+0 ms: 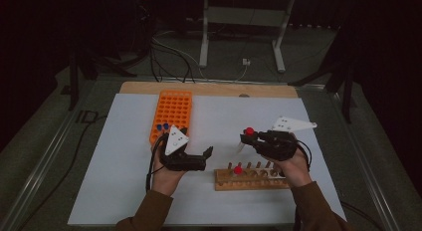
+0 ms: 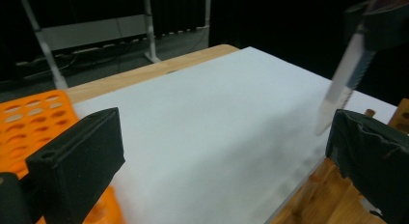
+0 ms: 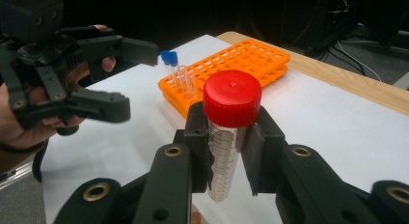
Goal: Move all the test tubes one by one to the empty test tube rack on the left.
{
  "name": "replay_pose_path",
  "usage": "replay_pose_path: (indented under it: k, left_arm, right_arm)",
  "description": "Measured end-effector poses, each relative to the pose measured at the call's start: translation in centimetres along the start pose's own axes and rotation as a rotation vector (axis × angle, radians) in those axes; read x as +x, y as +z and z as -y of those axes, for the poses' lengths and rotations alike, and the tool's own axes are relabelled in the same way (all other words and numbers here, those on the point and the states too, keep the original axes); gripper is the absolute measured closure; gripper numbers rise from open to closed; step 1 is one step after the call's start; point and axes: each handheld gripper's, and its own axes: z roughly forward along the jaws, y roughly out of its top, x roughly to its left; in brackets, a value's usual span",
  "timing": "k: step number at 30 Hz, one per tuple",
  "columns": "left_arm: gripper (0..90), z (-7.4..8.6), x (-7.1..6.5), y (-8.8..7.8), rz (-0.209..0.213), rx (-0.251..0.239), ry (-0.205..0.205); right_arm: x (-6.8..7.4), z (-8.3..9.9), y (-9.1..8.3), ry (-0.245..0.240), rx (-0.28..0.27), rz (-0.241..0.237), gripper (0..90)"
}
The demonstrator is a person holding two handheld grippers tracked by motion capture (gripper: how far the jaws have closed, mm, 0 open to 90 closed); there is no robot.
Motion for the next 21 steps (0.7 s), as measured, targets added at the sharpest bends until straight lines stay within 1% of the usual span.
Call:
replay_pose_path:
  k: [3,9,12,16,17,19,21]
  left_arm:
    - [3.2,-0.2,-0.6,0.5,0.019,0.014,0.011]
    - [6.8,-0.6,-1.6,1.5,0.071,0.019,0.016]
    - [7.7,-0.9,-2.1,1.8,0.1,0.024,0.03]
    - [11.2,-0.9,-2.9,2.5,0.139,0.034,0.049]
    - [11.5,-0.9,-3.1,2.7,0.144,0.038,0.054]
    - [13.6,-1.0,-3.5,2.9,0.137,0.033,0.068]
    - [19.9,-1.0,-3.7,3.0,0.123,0.026,0.076]
  right_arm:
    - [0.1,-0.2,0.5,0.0,0.003,-0.002,74.4]
    - [0.5,-0.4,1.4,0.002,0.013,-0.006,74.4]
    - [0.8,-0.5,1.8,-0.002,0.022,-0.007,74.3]
    - [1.2,-0.7,2.4,-0.003,0.027,-0.016,74.3]
    - [1.3,-0.7,2.6,-0.006,0.029,-0.017,74.3]
    - [1.5,-0.7,2.9,-0.01,0.035,-0.022,74.3]
    - [1.7,-0.6,3.2,-0.01,0.039,-0.029,74.3]
